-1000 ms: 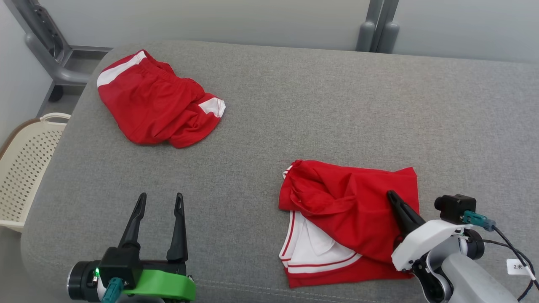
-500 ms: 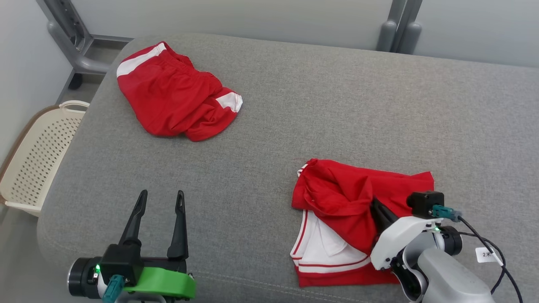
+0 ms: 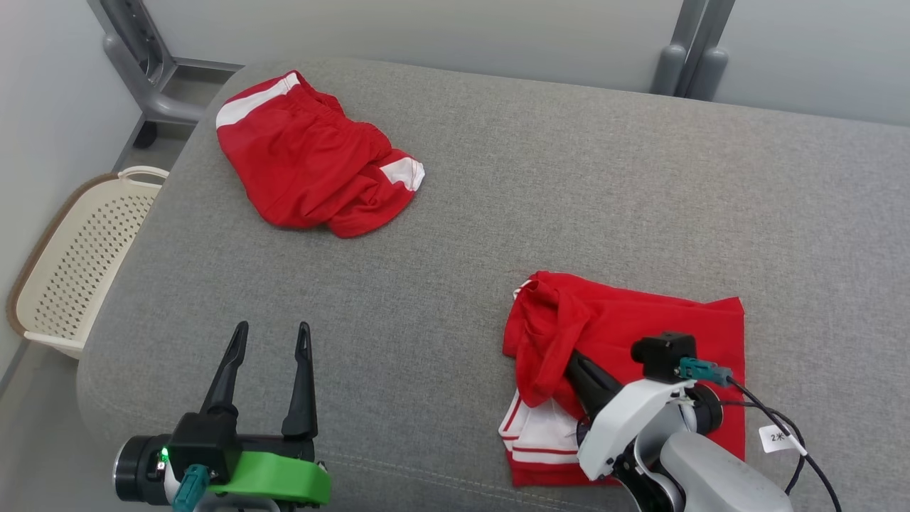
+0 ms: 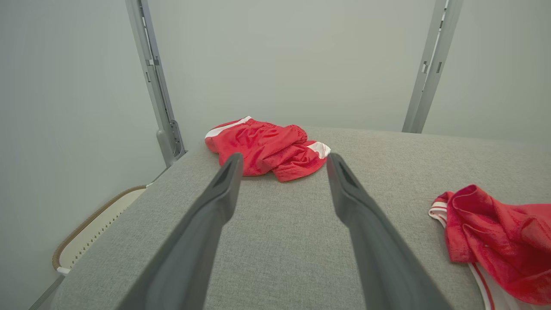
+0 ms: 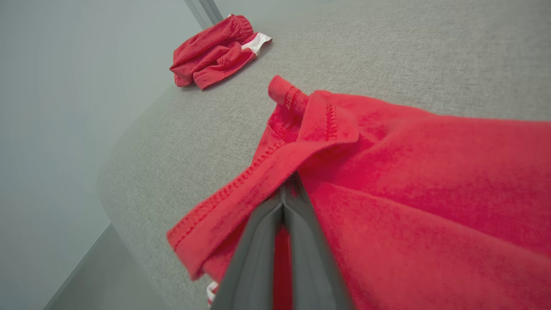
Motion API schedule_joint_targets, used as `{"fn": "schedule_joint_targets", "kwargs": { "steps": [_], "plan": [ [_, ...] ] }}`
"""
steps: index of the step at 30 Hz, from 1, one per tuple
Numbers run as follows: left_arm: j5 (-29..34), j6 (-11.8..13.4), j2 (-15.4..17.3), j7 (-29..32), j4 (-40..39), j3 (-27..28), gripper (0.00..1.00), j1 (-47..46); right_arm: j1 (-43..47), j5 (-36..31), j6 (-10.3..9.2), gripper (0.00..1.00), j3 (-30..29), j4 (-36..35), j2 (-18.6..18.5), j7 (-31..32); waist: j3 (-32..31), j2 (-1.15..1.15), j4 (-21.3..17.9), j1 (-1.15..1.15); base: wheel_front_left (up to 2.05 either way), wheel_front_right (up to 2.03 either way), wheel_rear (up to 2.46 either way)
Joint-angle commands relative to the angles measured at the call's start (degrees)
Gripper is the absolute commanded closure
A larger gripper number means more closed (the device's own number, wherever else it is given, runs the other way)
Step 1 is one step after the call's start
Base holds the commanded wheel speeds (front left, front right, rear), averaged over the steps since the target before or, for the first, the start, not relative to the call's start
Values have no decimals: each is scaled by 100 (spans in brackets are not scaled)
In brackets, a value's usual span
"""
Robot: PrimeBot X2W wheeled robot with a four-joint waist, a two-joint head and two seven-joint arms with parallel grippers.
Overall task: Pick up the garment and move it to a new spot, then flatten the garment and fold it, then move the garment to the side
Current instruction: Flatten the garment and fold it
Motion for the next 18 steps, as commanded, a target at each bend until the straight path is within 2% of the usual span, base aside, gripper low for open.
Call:
{"fn": "schedule_joint_targets", "kwargs": {
  "steps": [1, 6, 11, 18],
  "plan": [
    [-33, 3, 2, -14, -7, 9, 0, -8, 80, 66, 0, 100, 65, -54, -57, -24, 2, 0, 11, 0, 0, 0, 0],
    [-48, 17, 2, -14, -3, 15, 0, -5, 119, 229, 0, 100, 355, -85, -109, -24, -1, 0, 57, 0, 0, 0, 0],
    [-47, 22, 2, -14, 13, 21, 0, -17, 86, 284, 0, 100, 417, -24, -11, -24, -13, 0, 95, 0, 0, 0, 0],
    [-79, 47, 2, -14, 14, -16, 0, -26, 11, 360, 0, 100, 793, 151, 82, -24, -26, 0, 171, 0, 0, 0, 0]
  ]
}}
